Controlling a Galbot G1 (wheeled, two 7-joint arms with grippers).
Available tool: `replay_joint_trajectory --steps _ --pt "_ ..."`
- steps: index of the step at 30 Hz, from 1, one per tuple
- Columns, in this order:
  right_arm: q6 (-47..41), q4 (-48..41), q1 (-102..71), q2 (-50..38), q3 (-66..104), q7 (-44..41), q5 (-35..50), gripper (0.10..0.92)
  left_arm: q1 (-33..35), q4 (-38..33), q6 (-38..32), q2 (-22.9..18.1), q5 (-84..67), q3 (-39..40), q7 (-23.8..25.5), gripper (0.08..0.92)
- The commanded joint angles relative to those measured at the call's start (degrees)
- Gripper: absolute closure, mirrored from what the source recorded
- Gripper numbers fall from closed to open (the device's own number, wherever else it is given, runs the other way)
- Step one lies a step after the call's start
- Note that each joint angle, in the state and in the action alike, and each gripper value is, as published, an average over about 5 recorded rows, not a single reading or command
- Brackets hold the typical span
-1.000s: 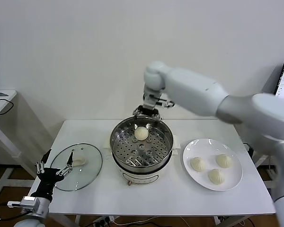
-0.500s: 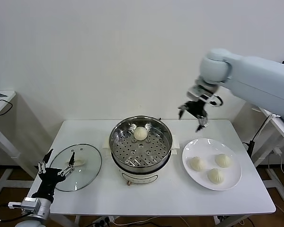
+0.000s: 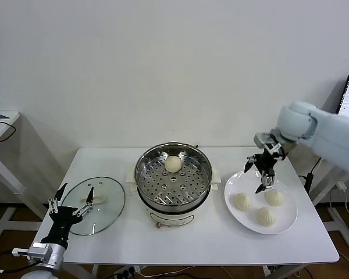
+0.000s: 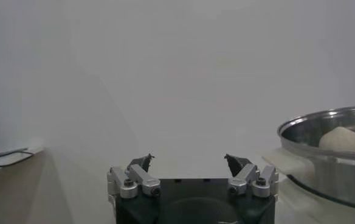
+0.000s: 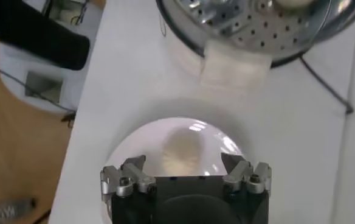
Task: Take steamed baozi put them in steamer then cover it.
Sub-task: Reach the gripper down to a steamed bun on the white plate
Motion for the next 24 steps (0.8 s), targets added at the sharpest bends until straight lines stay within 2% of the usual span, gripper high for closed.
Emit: replay_joint_trajectory --steps 1,11,24 --pt "-2.6 -2.3 -11.3 -1.1 7.4 4.4 -3.8 0.203 0.0 0.0 -0.1 -0.1 0.2 0.3 0.0 0.177" --pt "-2.0 -5.6 -17.7 1.8 11.9 6.0 -8.2 0.203 0.0 0.3 -0.1 -0.1 0.3 0.3 0.0 0.177" --pt "-1.4 -8.7 -20.0 5.1 13.5 7.6 -9.8 0.203 -0.2 0.9 -0.3 -0.4 0.3 0.2 0.0 0.177"
